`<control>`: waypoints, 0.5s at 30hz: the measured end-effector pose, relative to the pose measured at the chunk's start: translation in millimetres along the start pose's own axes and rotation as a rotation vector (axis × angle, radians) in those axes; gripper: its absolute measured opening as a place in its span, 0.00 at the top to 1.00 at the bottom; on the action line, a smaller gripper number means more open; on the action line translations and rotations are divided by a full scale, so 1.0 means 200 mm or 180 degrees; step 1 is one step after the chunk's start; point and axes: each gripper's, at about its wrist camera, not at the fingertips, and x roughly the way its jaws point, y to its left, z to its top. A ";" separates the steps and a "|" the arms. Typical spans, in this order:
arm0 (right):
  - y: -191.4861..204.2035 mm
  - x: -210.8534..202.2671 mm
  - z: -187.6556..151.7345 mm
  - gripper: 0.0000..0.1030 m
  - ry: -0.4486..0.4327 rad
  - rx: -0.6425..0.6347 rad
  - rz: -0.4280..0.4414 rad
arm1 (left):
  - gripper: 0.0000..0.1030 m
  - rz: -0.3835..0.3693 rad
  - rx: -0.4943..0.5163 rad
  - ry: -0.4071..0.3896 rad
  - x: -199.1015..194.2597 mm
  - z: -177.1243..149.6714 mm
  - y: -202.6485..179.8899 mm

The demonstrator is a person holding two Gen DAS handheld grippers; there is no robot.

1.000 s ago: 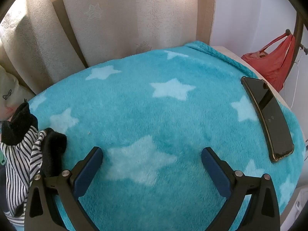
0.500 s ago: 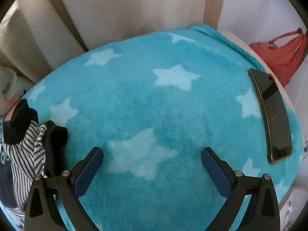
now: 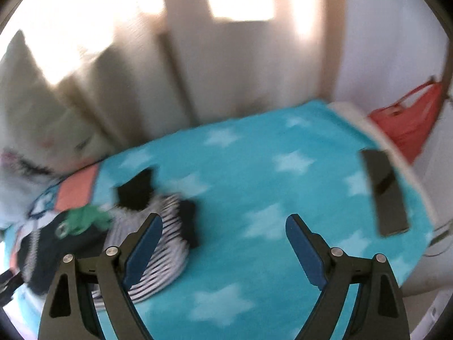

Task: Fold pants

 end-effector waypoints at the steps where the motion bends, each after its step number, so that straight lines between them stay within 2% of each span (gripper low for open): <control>1: 0.04 0.02 -0.01 0.11 0.0068 -0.0036 0.0060 | 0.36 -0.0004 -0.0025 0.0023 0.00 0.00 0.02; 7: 0.25 0.08 -0.12 0.12 0.0307 -0.0164 0.0369 | 0.36 0.0011 -0.0255 0.0114 0.03 0.00 0.18; 15: 0.23 0.11 -0.11 0.12 0.0384 0.0007 0.0465 | 0.36 -0.0194 -0.1028 0.0319 0.09 -0.02 0.53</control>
